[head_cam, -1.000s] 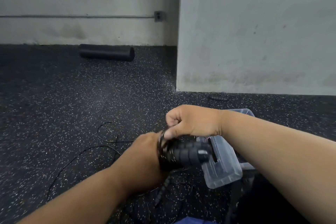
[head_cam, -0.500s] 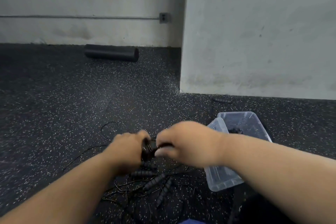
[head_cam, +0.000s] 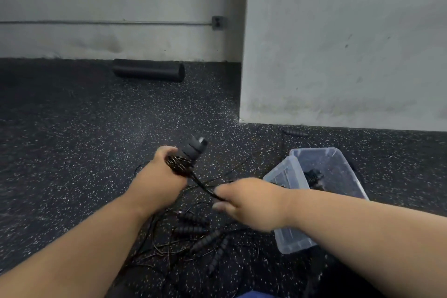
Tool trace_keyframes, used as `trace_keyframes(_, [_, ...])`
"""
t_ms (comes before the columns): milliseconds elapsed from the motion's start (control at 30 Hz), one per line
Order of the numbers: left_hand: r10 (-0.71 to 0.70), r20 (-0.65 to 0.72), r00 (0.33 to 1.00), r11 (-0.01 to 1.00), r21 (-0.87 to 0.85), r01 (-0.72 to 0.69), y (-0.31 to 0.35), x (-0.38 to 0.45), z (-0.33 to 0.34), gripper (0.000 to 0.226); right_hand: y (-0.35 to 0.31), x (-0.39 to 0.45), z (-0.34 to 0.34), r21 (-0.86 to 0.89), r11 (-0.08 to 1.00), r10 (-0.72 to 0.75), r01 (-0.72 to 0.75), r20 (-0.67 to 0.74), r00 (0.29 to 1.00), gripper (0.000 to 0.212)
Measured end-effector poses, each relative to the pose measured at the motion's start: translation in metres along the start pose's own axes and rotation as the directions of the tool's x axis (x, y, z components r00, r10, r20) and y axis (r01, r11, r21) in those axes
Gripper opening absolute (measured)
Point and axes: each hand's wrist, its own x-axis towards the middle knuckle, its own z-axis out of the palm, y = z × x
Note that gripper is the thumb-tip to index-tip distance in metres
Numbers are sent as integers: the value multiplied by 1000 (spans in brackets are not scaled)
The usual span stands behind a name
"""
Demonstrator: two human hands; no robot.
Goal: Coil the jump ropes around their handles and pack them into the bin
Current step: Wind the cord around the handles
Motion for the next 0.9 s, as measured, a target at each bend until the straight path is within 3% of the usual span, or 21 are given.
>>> trace_keyframes(67, [92, 105, 990, 916, 380, -126, -10, 1, 11, 45, -12, -4, -10, -78, 995, -71, 70, -8, 997, 31])
trace_keyframes(133, [206, 298, 932, 759, 552, -344, -10, -11, 28, 45, -15, -6, -27, -47, 994, -98, 96, -39, 994, 30])
trace_keyframes(200, [362, 503, 785, 635, 483, -603, -1, -25, 41, 50, -8, -6, -42, 107, 992, -60, 64, -45, 997, 28])
trace_keyframes(233, [426, 552, 717, 634, 383, -672, 4, -31, 43, 51, 0, -5, -49, 185, 982, -29, 39, -57, 998, 31])
trace_keyframes(267, [461, 556, 691, 680, 279, -678, 10, -38, 40, 50, 10, -4, -54, 253, 967, -8, 24, -63, 998, 34])
trace_keyframes(367, [500, 420, 757, 839, -19, -544, 20, -41, 22, 41, 31, -2, -52, 493, 870, 52, -18, -55, 997, 33])
trace_keyframes(433, [490, 304, 817, 870, -230, -436, 19, -36, 11, 42, 34, 1, -42, 674, 738, 92, -34, -51, 994, 27])
trace_keyframes(500, [380, 194, 905, 872, -401, -280, 15, -28, 5, 52, 29, 6, -28, 741, 668, 157, -69, -50, 986, 32])
trace_keyframes(600, [123, 147, 982, 855, -517, -30, 10, -15, 8, 67, 15, 16, -7, 611, 779, 235, -140, -78, 969, 29])
trace_keyframes(733, [52, 156, 986, 923, -385, 12, 12, -17, 23, 50, -4, 14, 7, 330, 927, 225, -179, -107, 968, 17])
trace_keyframes(900, [-67, 364, 929, 735, -612, 293, 13, -15, 20, 20, -17, 3, -5, 76, 973, 228, -216, -243, 943, 30])
